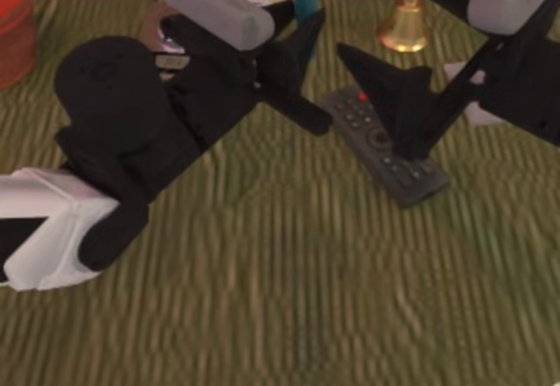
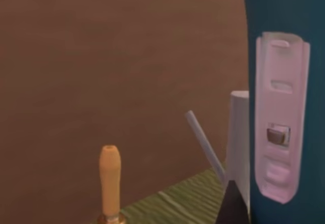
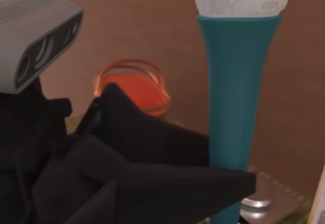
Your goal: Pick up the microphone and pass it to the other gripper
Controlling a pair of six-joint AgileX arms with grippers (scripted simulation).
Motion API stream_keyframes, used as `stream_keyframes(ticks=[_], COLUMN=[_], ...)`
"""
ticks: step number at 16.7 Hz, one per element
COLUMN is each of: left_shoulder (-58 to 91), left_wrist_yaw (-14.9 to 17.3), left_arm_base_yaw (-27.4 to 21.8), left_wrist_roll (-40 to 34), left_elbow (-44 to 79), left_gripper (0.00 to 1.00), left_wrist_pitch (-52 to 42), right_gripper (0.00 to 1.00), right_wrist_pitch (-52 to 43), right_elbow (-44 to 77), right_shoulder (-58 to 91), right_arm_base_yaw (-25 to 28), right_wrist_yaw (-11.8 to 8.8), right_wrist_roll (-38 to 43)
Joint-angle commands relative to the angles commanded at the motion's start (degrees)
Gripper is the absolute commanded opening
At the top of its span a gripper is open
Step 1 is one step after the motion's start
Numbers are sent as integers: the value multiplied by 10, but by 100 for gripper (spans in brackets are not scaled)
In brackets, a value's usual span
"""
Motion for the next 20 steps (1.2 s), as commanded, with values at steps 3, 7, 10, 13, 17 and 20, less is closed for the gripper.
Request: stream_keyframes(ticks=[3, 7, 10, 13, 17, 20], left_shoulder=[0, 0, 0, 0, 0, 0], left_wrist_yaw=[0, 0, 0, 0, 0, 0], left_arm_base_yaw=[0, 0, 0, 0, 0, 0], left_wrist_roll=[0, 0, 0, 0, 0, 0], left_elbow=[0, 0, 0, 0, 0, 0], left_gripper=[0, 0, 0, 0, 0, 0], left_wrist_pitch=[0, 0, 0, 0, 0, 0], right_gripper=[100, 100, 100, 100, 100, 92], right_wrist_pitch=[-1, 9, 26, 39, 44, 44], right_elbow=[-3, 36, 101, 158, 179, 179], right_shoulder=[-2, 41, 127, 201, 223, 223], right_arm_base_yaw=[-3, 11, 29, 48, 54, 54], right_wrist_yaw=[1, 12, 32, 51, 58, 58], right_wrist_roll=[0, 1, 1, 2, 2, 2])
